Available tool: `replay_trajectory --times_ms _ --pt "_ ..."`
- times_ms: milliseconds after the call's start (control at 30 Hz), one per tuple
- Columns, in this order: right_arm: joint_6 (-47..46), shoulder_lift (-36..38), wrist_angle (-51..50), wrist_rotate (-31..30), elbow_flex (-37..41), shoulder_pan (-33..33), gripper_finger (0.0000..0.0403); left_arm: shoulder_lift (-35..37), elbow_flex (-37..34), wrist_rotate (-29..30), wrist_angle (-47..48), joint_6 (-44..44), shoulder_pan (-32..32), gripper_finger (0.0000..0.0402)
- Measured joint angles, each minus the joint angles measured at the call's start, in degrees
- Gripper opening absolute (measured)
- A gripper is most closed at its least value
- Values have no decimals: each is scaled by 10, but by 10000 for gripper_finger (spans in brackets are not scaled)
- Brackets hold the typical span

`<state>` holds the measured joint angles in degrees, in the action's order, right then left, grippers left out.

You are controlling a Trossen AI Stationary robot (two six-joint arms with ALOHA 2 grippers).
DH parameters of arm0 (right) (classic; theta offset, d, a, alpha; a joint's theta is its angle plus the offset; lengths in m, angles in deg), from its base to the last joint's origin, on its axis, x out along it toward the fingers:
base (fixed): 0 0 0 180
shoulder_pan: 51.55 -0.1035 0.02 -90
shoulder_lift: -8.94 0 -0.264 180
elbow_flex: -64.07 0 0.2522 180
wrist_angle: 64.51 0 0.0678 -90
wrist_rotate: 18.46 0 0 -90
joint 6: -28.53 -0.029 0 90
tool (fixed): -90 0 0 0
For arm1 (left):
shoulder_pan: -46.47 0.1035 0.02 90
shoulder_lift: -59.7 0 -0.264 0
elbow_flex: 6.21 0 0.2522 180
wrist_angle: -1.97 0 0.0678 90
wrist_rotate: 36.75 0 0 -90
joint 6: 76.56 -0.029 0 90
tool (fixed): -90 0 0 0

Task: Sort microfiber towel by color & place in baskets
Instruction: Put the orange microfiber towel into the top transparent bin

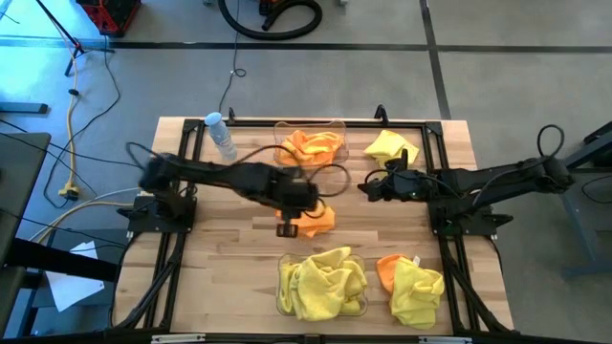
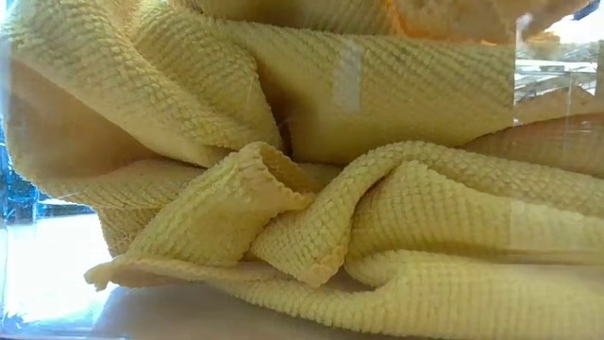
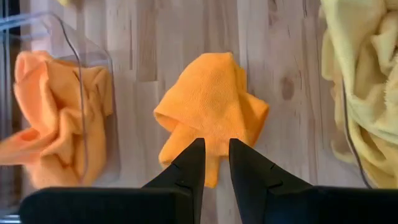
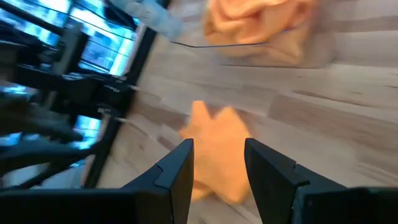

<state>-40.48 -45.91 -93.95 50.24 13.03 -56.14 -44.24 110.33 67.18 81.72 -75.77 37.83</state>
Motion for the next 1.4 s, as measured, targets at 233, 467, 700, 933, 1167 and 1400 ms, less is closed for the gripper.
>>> replay_trajectory --times_ms 233,467,700,933,1167,1400 --pt "57 -52 147 -1 0 -17 138 201 -314 -7 -215 60 18 60" --pt "89 -116 290 -3 -1 -11 138 356 -549 -17 -375 87 21 60" --pt "201 -212 308 1 -88 19 138 485 -714 -22 -431 145 37 60" --pt "309 -333 55 34 -323 47 138 590 -793 -37 -435 192 42 60" --pt "305 -467 -297 39 -561 63 138 657 -804 -52 -433 217 41 60" --pt "305 -577 -414 89 -670 59 159 684 -804 -65 -433 247 41 60"
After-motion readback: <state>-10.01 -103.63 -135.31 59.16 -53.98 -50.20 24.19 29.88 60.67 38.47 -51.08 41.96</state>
